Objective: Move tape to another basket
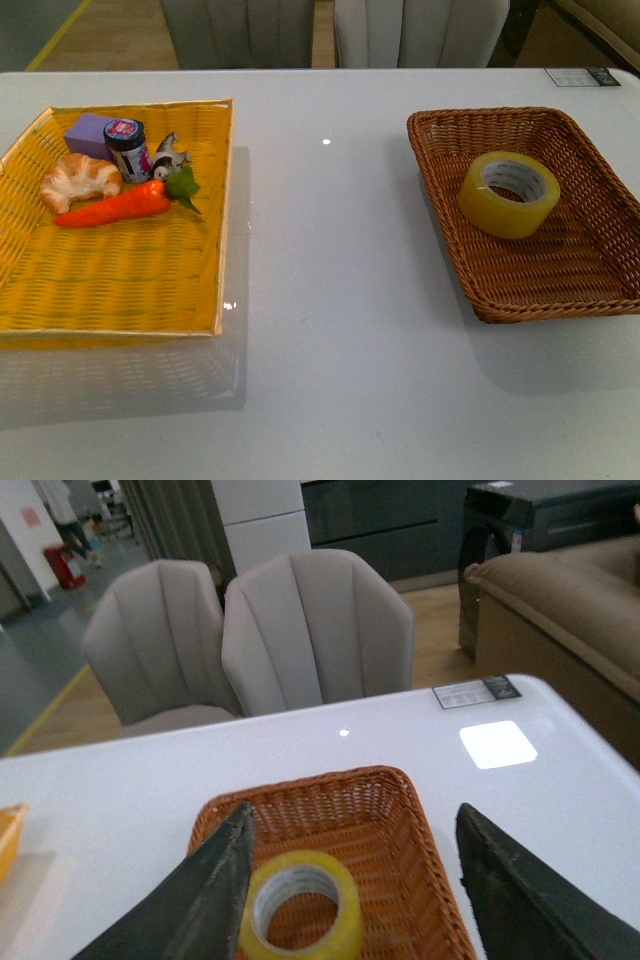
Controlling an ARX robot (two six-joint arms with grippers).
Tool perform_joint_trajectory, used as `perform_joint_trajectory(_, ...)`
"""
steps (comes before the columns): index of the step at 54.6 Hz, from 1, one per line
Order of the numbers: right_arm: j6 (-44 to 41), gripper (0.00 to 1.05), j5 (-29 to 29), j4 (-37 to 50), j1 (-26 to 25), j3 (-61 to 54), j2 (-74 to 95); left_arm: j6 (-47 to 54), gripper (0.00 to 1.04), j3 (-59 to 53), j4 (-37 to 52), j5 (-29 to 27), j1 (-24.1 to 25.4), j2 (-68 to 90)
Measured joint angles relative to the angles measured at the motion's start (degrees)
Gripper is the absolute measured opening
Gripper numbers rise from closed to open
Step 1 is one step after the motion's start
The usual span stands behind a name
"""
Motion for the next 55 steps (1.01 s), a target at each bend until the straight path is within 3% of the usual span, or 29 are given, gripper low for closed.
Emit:
perform_joint_trajectory(4,-4.76,0.41,1.64,-0.09,1.70,-5.05,-4.33,0.02,0.02,0.02,-8.76,0.00,0.00,-6.95)
perform_joint_trajectory(16,-7.15,0.02,4.72,-2.60,4.39,-12.83,-14.19,0.00,0.02,0.02,-10.34,0.02,0.00,-9.38)
perform_joint_trajectory(38,-7.93,0.02,10.51,-13.77,10.93,-21.11,-33.27,0.02,0.02,0.02,-10.32,0.00,0.02,-9.42)
perform_joint_trajectory(55,-7.96,0.02,11.06,-25.66,11.13,-23.52,-48.06,0.00,0.02,0.02,-10.32,0.00,0.02,-9.42)
